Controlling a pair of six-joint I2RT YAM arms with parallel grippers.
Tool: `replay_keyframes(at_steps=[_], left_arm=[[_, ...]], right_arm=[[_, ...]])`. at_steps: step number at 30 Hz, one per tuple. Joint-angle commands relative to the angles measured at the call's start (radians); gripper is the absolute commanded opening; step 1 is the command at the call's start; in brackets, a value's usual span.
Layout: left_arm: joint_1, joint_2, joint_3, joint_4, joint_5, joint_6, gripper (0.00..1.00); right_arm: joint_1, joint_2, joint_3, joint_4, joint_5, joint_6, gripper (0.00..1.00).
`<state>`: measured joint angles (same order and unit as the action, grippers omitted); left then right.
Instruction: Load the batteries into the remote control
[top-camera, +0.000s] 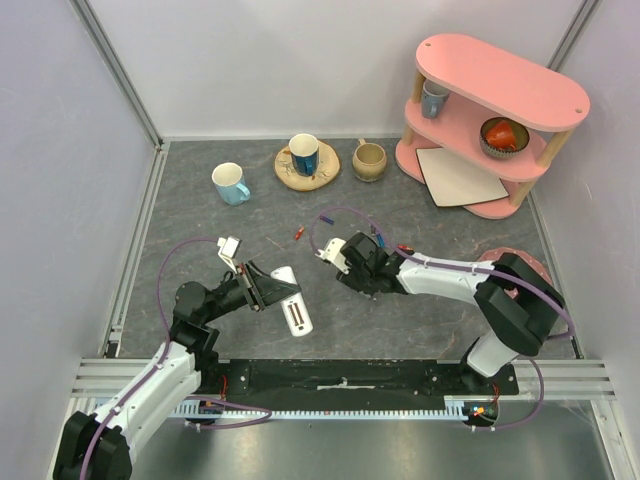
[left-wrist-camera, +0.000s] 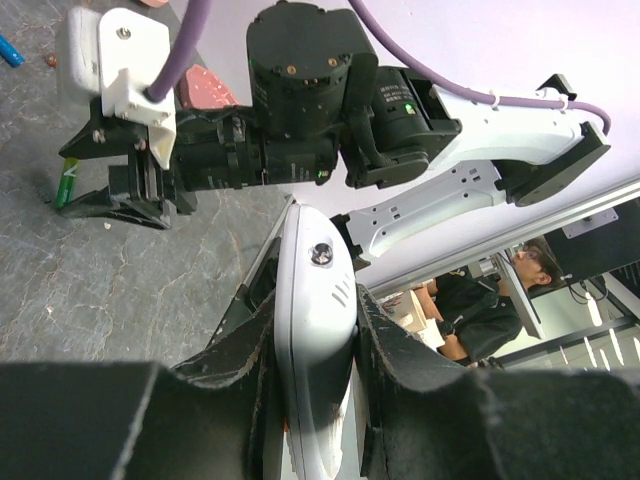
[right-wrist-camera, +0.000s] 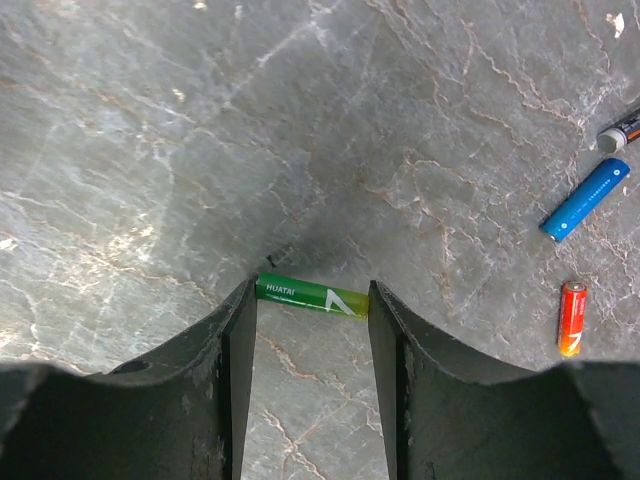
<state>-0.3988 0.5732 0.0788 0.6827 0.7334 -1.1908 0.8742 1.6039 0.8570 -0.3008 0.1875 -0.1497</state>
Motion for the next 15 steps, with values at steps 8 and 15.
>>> replay_keyframes(at_steps=[8,15], left_arm=[[0.003,-0.006,0.001,0.031,-0.020,-0.006,0.02],[0.003,-0.007,-0.004,0.032,-0.017,-0.007,0.02]], right_arm=[[-0.104,0.030,0.042,-0.001,-0.152,0.042,0.58],[-0.104,0.054,0.074,-0.035,-0.137,0.053,0.70]])
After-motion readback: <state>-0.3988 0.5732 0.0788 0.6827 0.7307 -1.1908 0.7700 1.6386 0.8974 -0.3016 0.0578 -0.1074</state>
